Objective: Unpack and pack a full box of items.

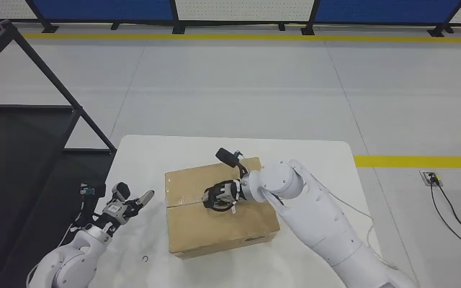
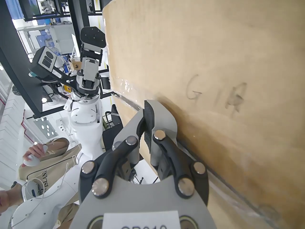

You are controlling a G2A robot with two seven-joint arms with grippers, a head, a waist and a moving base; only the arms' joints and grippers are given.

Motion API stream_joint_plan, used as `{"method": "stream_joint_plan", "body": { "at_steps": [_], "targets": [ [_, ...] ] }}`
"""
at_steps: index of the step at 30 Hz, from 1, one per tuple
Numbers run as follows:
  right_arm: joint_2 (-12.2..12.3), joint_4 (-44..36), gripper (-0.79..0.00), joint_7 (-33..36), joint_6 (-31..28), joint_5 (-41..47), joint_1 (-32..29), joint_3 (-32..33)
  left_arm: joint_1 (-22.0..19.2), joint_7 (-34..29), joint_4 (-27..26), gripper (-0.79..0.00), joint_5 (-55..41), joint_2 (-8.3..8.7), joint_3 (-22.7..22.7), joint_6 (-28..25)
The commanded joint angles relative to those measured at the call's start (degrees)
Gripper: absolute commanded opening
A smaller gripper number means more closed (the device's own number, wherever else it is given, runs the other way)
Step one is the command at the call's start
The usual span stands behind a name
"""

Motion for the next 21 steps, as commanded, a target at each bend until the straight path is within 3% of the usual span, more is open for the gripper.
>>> {"method": "stream_joint_plan", "body": {
  "at_steps": [1, 6, 21],
  "targets": [
    [0.8, -2.4, -0.785, -0.1, 2.3, -1.6, -1.5, 1.6, -0.2, -0.1, -0.4, 0.0, 0.2, -0.01, 0.2, 0.2],
    [2.8, -6.8, -0.785, -0.6, 7.4, -5.5, -5.1, 5.5, -0.5, -0.2, -0.9, 0.0, 0.4, -0.02, 0.2, 0.3],
    [7.8, -18.4, -0.785, -0.5, 13.8, -9.1, -16.0, 21.0, -0.8, -0.6, -1.2, 0.0, 0.5, 0.02, 0.2, 0.1]
  ]
}}
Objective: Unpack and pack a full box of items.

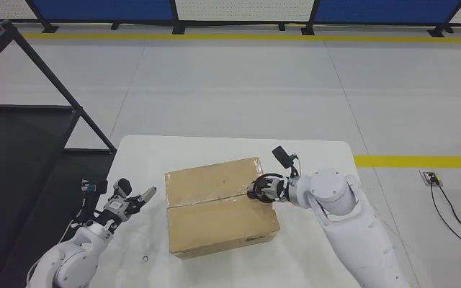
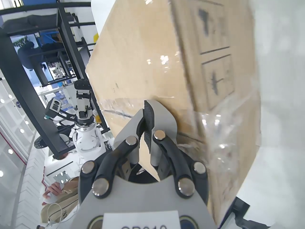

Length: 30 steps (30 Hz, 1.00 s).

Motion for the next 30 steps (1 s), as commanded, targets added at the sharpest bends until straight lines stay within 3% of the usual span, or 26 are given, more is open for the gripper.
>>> {"method": "stream_joint_plan", "body": {
  "at_steps": [1, 10, 14, 15, 17, 24, 30],
  "targets": [
    [0.5, -1.0, -0.785, -0.2, 0.4, 0.2, -1.1, 1.9, 0.0, -0.1, -0.1, 0.0, 0.1, 0.01, -0.1, 0.0],
    [2.6, -6.9, -0.785, -0.9, 0.6, 1.8, -7.9, 10.7, 0.0, -0.3, -0.9, 0.0, 0.5, 0.05, -0.2, 0.5],
    [3.3, -9.3, -0.785, -1.7, -2.0, 5.5, -11.4, 15.6, -0.3, -0.6, -1.4, 0.0, 0.9, 0.01, 0.2, 1.1],
    [3.4, -9.4, -0.579, -2.0, -3.6, 7.5, -12.2, 17.2, -0.3, -0.6, -1.6, 0.0, 0.9, -0.01, 0.3, 1.3],
    [3.6, -8.8, 0.0, -2.1, -7.0, 11.5, -13.7, 20.2, -0.5, -0.6, -2.0, 0.0, 1.2, -0.05, 0.5, 1.8],
    [4.4, -2.9, 0.0, -2.4, -21.6, 24.4, -16.0, 29.3, -0.5, 1.1, -4.3, 0.0, 1.9, -0.34, 1.0, 5.9],
    [4.4, -2.9, 0.0, -2.4, -21.6, 24.4, -16.0, 29.3, 1.7, 4.2, -7.2, 0.0, 2.1, -0.65, -0.5, 12.0]
  ]
}}
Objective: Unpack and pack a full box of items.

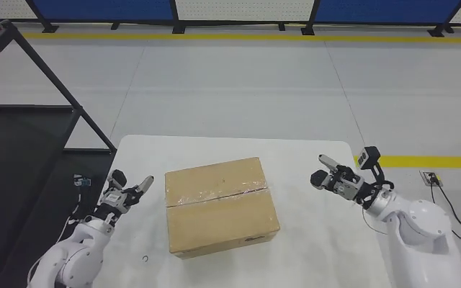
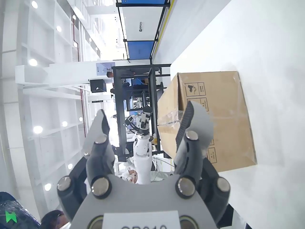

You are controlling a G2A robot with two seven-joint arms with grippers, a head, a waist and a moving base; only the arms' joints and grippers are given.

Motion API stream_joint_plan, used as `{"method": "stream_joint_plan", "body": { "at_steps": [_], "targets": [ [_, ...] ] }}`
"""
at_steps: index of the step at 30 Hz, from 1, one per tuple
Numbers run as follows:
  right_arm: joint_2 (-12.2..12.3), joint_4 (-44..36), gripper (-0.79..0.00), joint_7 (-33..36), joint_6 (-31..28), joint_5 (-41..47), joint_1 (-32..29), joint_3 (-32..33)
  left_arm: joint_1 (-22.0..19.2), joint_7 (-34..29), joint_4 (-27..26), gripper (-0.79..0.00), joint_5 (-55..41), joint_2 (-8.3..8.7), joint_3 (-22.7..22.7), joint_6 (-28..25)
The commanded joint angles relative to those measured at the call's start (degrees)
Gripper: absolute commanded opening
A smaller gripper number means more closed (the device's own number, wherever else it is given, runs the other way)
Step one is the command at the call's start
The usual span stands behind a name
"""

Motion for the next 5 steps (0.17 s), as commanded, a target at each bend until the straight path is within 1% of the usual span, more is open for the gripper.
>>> {"method": "stream_joint_plan", "body": {
  "at_steps": [1, 2, 5],
  "targets": [
    [0.0, 0.0, 0.0, 0.0, 0.0, 0.0, 0.0, 0.0, 0.7, 0.7, -0.7, 0.0, -0.1, -0.06, -0.6, 1.7],
    [0.0, 0.0, -0.056, 0.0, 0.0, 0.0, 0.0, 0.0, 0.4, 0.4, -0.4, -0.001, 0.0, -0.04, -0.4, 1.0],
    [0.0, 0.0, -0.01, 0.0, 0.0, 0.0, 0.0, 0.0, 0.8, 0.7, -0.7, 0.0, -0.1, -0.06, -0.7, 1.8]
  ]
}}
